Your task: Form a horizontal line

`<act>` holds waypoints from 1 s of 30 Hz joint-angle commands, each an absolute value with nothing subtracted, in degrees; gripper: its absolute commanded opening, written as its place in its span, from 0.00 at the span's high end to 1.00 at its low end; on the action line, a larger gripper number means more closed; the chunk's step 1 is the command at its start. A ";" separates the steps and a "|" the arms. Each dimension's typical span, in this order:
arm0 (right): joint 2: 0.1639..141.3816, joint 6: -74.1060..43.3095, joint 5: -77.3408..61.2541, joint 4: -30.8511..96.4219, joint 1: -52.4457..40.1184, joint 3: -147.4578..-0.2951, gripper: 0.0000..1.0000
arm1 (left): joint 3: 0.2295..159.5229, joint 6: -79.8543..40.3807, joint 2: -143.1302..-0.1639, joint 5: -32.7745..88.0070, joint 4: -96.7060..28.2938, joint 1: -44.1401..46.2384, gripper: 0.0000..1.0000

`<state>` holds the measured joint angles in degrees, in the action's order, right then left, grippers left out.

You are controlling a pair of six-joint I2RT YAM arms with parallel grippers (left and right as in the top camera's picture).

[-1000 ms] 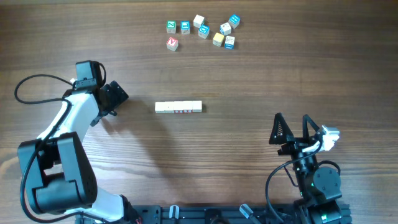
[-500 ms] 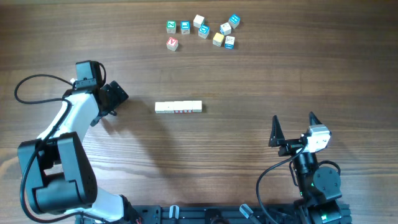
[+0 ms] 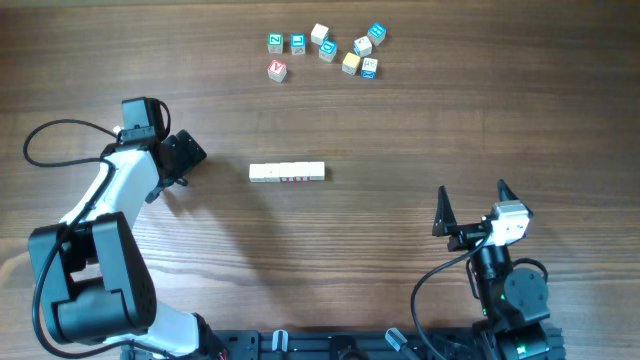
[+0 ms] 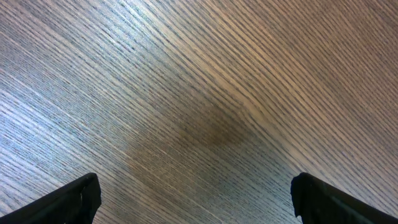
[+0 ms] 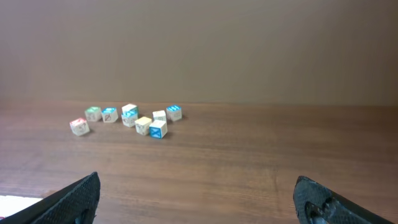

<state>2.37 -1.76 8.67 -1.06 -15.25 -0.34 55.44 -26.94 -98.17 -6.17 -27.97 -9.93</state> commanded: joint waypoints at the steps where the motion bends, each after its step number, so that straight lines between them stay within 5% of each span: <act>1: 0.19 -1.06 9.43 -1.23 -14.90 -0.30 0.00 | 55.07 -27.49 -98.37 -6.52 -27.83 -10.28 0.00; 30: 0.21 -1.06 9.43 -1.23 -11.60 -0.30 0.00 | 55.07 -27.49 -98.37 -6.52 -27.83 -10.28 0.00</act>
<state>1.10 -1.61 8.67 -1.21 -11.88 -0.34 55.44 -26.94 -98.17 -6.17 -27.99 -9.93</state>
